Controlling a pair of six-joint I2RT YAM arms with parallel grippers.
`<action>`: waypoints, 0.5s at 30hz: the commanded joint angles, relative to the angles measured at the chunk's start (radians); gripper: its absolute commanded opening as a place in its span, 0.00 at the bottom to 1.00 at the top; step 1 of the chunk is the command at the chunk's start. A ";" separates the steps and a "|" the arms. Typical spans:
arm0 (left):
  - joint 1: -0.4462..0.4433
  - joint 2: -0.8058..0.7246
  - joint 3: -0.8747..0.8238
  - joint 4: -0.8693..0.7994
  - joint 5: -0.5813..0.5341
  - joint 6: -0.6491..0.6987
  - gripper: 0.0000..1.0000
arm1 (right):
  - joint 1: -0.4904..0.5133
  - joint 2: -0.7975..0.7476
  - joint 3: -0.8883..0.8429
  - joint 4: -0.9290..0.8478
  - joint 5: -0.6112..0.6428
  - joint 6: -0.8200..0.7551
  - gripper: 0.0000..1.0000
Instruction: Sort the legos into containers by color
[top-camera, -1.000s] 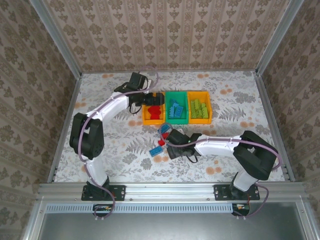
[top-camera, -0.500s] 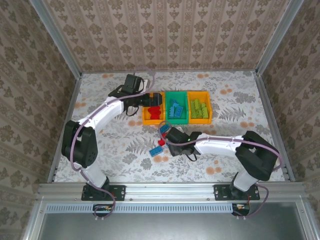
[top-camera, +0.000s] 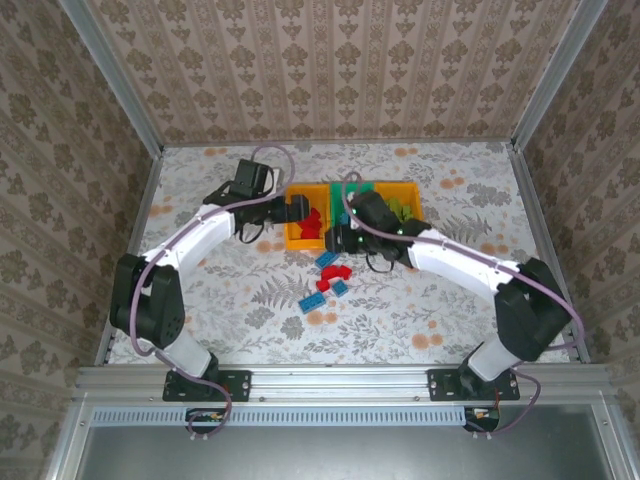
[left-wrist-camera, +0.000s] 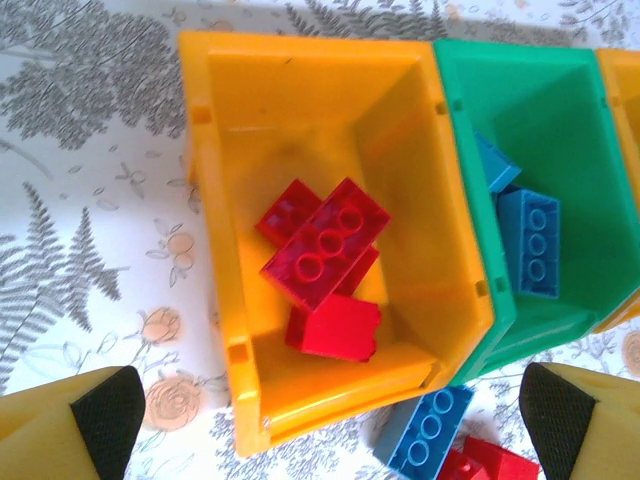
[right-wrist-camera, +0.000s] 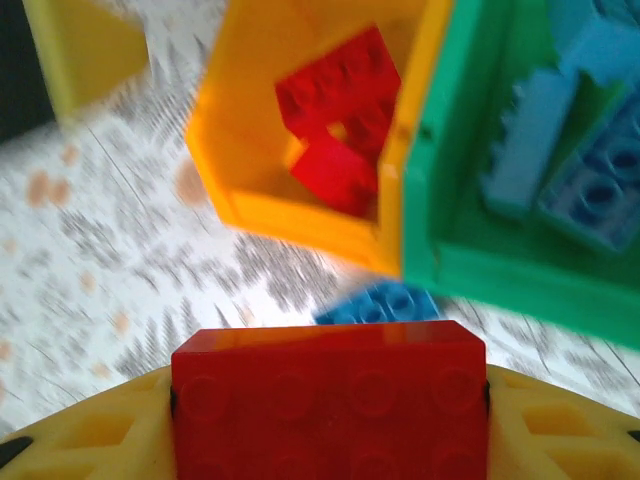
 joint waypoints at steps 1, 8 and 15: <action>0.033 -0.046 -0.054 -0.019 -0.014 0.008 1.00 | -0.046 0.091 0.087 0.076 -0.177 0.111 0.45; 0.036 -0.114 -0.146 -0.033 -0.008 0.074 1.00 | -0.071 0.299 0.349 -0.010 -0.225 0.181 0.46; -0.006 -0.181 -0.265 -0.030 0.028 0.110 1.00 | -0.103 0.443 0.473 0.019 -0.287 0.272 0.49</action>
